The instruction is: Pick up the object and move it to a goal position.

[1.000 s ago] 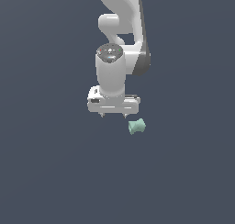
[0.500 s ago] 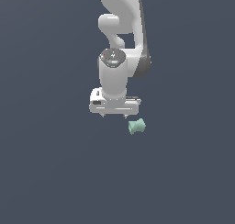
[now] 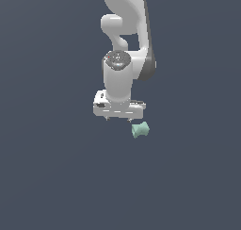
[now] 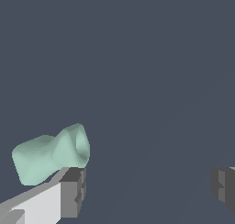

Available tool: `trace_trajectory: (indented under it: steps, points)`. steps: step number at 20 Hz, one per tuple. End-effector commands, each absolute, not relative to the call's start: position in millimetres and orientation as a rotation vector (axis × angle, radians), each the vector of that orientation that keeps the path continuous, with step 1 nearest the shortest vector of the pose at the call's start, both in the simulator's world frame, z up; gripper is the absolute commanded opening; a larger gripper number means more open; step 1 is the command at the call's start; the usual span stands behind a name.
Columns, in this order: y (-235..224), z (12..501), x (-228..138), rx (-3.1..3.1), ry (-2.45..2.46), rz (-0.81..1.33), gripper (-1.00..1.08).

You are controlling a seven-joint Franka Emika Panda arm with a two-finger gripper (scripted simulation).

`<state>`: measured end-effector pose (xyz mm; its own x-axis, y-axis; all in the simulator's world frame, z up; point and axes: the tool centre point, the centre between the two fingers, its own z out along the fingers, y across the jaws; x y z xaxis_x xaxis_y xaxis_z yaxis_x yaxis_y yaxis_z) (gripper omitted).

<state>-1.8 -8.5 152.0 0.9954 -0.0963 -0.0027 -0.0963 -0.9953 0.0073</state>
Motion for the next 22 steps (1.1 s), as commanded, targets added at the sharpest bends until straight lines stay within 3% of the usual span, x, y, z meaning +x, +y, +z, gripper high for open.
trace_trajectory:
  steps: [1,22]
  points:
    - [-5.6,150.7,-1.8,3.129,-0.197,-0.005,1.0]
    - [36.1,131.5,-4.3,3.011,-0.894,-0.007,1.0]
